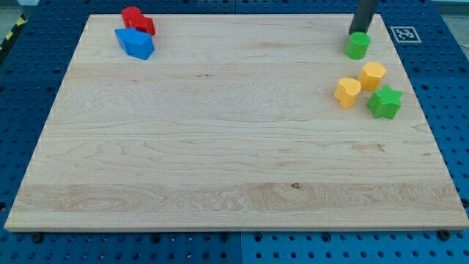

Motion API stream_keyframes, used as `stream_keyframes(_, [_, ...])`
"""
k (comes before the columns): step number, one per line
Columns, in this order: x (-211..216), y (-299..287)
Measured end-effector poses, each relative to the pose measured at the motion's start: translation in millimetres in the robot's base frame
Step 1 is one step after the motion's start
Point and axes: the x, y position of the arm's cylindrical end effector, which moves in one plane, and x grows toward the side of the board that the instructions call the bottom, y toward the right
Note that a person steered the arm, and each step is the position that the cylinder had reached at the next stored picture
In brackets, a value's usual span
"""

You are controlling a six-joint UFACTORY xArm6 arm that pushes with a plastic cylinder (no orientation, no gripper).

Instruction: Push the green circle closer to the yellow heart

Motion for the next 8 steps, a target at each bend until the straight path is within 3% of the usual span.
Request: stream_keyframes(8, [81,-47])
